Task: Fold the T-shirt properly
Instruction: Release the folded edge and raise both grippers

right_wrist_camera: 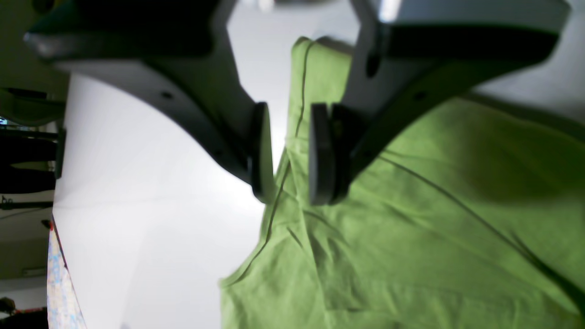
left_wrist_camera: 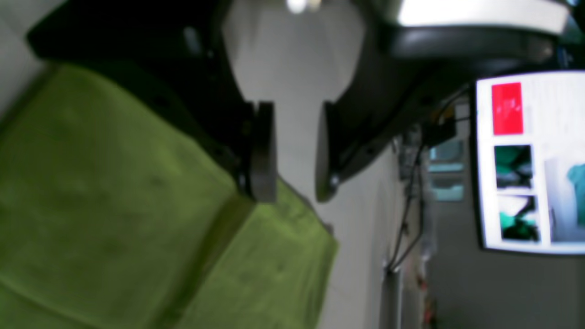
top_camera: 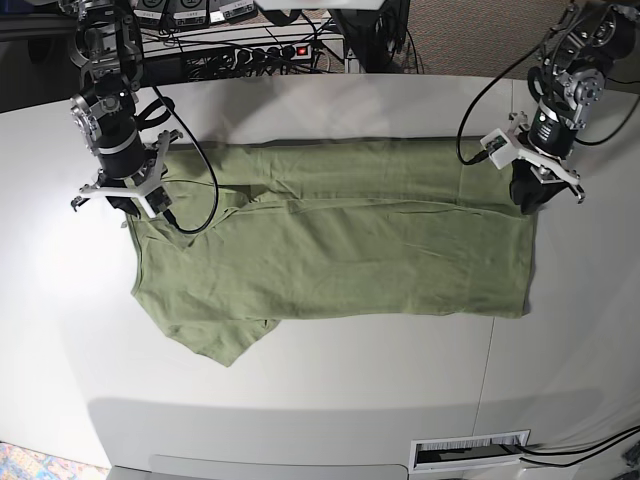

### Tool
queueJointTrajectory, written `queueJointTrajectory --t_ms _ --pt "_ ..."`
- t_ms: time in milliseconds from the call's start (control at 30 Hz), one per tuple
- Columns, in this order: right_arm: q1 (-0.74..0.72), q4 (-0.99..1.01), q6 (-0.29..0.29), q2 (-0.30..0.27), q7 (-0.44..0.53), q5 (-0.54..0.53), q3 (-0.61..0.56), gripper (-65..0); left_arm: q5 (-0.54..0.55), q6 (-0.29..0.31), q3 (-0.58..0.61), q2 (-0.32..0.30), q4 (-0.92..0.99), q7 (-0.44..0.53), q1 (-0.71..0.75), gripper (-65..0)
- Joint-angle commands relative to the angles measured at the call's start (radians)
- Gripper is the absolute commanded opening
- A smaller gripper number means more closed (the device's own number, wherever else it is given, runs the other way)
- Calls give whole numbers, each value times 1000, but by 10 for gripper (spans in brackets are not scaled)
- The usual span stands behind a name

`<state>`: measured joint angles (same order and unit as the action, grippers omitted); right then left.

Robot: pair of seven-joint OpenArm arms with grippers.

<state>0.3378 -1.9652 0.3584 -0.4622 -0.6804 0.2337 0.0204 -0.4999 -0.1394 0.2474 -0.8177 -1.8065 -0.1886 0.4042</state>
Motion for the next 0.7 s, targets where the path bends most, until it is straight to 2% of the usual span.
queueJointTrajectory --t_ms 0,67,133,167,233,300,400,533,600,667 --pt "-8 -16 -15 -14 9 -1 9 -504 9 19 -7 -29 -29 13 -1 -502" --pt "-8 -16 -15 -14 11 -2 9 -511 41 115 -7 -48 -43 13 -10 -568" --pt "-11 -16 -15 -14 11 -2 8 -592 80 198 -8 -57 -44 26 -29 -650" --pt "-11 -16 -15 -14 10 -1 8 -650 103 238 -8 -58 -44 30 -42 -650" --pt "-11 -16 -14 -14 9 -2 8 -650 149 312 -8 -58 -44 30 -76 -650" --pt "-11 -16 -13 -14 -1 -1 8 -650 195 412 -8 -58 -44 17 -115 -650" --pt "-10 -16 3 -15 -33 7 8 -650 266 543 -8 -59 -44 -32 -171 -650" --pt "-5 -16 79 -19 -45 29 8 -650 353 653 -8 -69 -40 -44 -220 -650" --pt "-5 -11 112 -25 -48 29 8 -650 378 682 -8 -70 -29 -42 -228 -650" --pt "-6 13 121 -40 -45 29 8 -650 390 691 -7 -69 -1 -27 -227 -650"
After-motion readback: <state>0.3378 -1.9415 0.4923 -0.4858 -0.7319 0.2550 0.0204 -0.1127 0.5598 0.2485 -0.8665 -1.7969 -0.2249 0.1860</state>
